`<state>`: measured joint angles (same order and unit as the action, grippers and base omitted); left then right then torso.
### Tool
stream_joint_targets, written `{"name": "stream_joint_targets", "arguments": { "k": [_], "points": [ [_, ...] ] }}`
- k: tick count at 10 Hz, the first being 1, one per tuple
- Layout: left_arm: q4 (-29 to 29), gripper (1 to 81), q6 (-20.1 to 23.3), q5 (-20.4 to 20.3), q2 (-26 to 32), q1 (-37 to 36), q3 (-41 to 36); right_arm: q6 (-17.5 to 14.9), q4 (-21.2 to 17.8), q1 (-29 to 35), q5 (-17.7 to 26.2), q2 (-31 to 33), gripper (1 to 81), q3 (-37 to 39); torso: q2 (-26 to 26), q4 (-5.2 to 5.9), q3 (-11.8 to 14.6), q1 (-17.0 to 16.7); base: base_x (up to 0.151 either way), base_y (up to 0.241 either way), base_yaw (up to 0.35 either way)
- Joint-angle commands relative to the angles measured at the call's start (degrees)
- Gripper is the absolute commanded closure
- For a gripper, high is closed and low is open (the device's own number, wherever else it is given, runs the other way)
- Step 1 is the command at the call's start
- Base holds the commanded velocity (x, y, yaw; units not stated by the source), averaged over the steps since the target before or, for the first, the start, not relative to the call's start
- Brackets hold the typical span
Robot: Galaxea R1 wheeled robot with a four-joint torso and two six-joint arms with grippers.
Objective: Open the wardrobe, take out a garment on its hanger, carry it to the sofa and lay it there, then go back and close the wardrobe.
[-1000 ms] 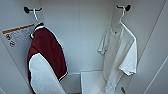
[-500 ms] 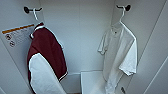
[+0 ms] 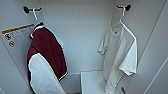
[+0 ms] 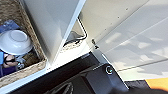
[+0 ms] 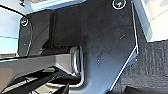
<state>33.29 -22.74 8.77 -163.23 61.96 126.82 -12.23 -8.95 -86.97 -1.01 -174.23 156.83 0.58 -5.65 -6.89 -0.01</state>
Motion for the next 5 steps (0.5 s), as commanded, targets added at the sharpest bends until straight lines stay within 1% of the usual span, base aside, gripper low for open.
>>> {"name": "stream_joint_targets", "arguments": {
  "k": [1, 3, 5],
  "points": [
    [0.4, 1.0, -1.8, 7.0, 1.8, -10.2, -6.1, -0.2, -0.5, 2.2, 3.6, 0.3, 1.0, -0.3, 0.0, 0.0, 0.0, 0.0, 0.0, 0.0, 0.0],
    [0.5, 1.0, -4.1, 10.3, 3.3, -15.1, -11.8, -0.2, -0.6, 2.4, 3.6, 0.3, 1.0, -0.1, 0.0, 0.0, 0.0, 0.0, 0.0, 0.0, 0.0],
    [0.5, 1.0, -6.1, 13.1, 4.0, -19.7, -14.2, -0.2, -0.5, 2.5, 3.6, 0.3, 1.0, -0.2, 0.0, 0.0, 0.0, 0.0, 0.0, 0.0, 0.0]
  ]
}}
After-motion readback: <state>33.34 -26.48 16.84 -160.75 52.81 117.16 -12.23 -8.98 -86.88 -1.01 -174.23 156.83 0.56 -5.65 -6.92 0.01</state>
